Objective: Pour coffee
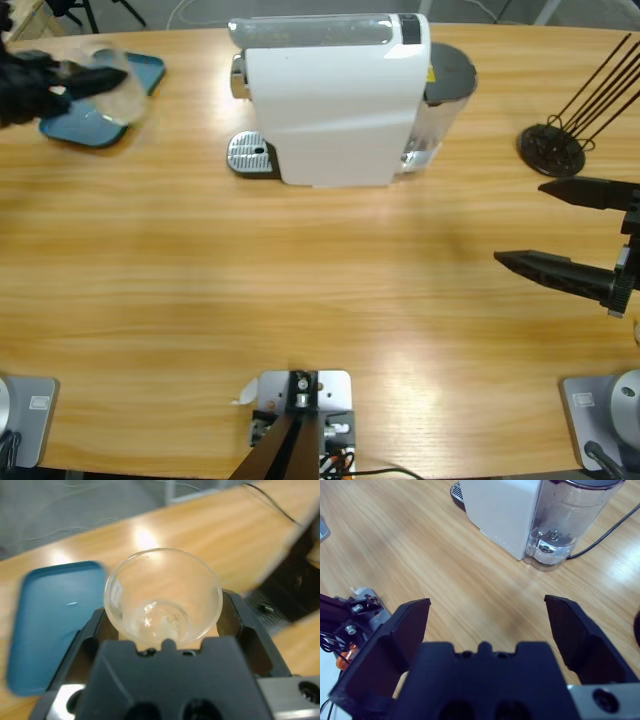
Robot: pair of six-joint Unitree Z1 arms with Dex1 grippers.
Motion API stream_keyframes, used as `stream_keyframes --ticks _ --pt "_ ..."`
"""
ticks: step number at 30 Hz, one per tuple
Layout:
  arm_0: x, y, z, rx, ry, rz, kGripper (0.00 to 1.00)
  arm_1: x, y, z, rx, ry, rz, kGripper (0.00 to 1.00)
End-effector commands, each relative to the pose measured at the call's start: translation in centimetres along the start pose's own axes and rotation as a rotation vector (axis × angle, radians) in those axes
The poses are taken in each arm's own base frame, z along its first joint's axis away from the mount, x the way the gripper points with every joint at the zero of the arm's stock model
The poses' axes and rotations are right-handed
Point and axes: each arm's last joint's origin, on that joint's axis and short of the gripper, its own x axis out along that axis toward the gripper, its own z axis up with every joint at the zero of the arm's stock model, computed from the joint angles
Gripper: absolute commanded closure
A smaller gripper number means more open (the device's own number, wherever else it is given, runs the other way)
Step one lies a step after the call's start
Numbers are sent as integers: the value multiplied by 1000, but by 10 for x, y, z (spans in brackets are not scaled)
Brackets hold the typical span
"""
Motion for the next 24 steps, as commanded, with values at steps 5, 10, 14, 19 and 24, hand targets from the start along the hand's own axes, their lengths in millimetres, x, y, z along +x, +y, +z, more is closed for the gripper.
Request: stream_keyframes --ticks 5,10,14,19,24 --pt "18 91 -28 -169 18 253 667 4 -1 -9 20 30 -4 0" --pt "34 101 -37 -188 45 243 662 4 -1 -9 23 27 -7 0" --pt "41 104 -39 -196 56 240 624 3 -2 -9 24 26 -9 0" --pt "49 108 -49 -212 88 236 621 2 -2 -9 23 19 -12 0" --pt "57 112 -58 -242 121 233 621 1 -2 -10 24 14 -15 0"
